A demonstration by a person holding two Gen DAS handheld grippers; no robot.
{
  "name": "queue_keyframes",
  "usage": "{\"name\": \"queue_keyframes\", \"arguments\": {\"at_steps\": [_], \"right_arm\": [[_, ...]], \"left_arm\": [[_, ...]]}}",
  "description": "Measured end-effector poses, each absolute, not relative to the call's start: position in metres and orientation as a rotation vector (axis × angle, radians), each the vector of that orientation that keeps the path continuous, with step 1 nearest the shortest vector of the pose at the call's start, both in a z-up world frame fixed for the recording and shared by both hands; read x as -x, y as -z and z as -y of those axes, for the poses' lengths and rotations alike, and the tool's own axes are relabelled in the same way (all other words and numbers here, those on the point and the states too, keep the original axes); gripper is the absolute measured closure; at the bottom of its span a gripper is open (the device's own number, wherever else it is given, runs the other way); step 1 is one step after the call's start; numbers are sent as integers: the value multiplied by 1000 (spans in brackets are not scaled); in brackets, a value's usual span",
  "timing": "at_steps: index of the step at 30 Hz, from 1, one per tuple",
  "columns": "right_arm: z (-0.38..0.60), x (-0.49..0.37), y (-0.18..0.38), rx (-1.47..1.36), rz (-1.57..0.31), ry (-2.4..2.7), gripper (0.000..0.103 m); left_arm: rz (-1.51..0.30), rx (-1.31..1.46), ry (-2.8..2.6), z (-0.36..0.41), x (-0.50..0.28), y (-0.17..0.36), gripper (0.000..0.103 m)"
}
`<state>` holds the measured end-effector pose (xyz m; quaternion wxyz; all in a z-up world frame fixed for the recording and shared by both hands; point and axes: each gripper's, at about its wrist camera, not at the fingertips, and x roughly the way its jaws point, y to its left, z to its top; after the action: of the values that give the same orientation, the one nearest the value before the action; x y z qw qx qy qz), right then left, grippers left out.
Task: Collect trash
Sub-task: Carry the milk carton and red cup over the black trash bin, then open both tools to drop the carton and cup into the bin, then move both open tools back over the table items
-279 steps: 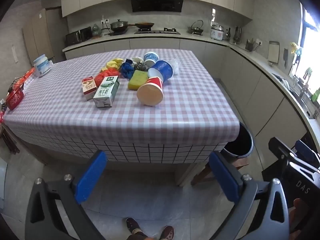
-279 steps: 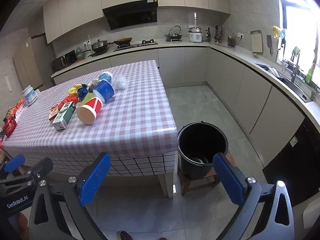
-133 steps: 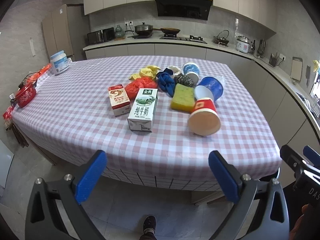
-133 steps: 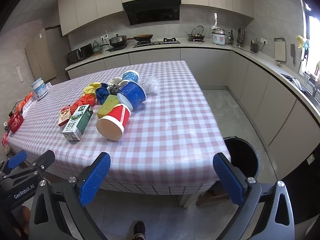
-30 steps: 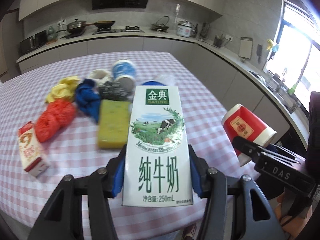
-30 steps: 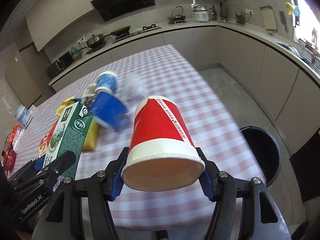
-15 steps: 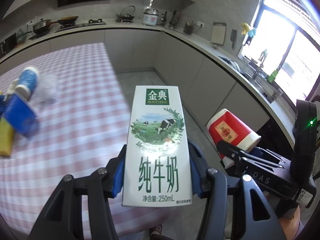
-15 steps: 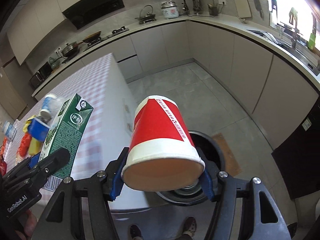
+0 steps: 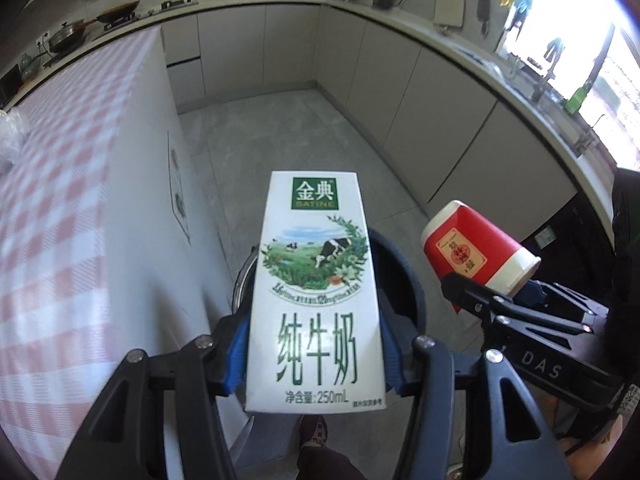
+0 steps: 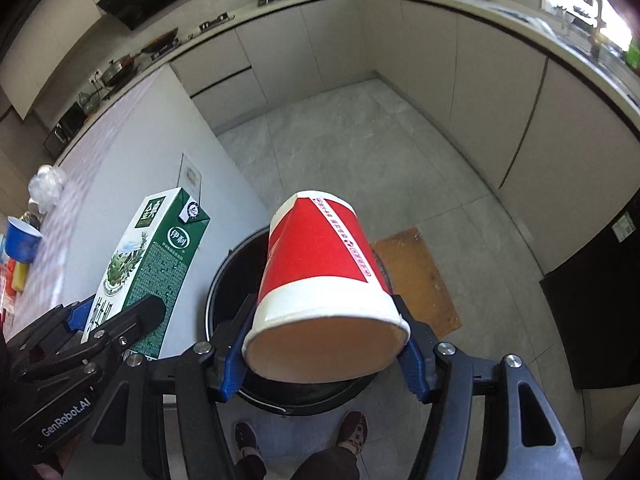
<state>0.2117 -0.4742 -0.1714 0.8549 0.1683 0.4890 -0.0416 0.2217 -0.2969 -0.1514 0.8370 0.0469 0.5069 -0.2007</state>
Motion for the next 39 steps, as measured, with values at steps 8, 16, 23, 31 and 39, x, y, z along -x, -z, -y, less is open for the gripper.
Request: {"name": "queue_keyframes", "arguments": {"at_steps": [8, 16, 23, 31, 39], "right_arm": [[478, -238, 211, -333, -1104, 16, 29], [498, -239, 197, -351, -1055, 54, 28], [496, -228, 145, -339, -985, 87, 28], [469, -226, 86, -331, -894, 28, 23], [403, -235, 57, -295, -834, -103, 21]], "left_arm": [[-1135, -146, 341, 311, -233, 175, 43], [-1085, -137, 308, 318, -234, 145, 32], [-1013, -87, 332, 314, -225, 89, 31], [-914, -33, 292, 274, -210, 33, 31], [-859, 23, 119, 186, -205, 22, 30]]}}
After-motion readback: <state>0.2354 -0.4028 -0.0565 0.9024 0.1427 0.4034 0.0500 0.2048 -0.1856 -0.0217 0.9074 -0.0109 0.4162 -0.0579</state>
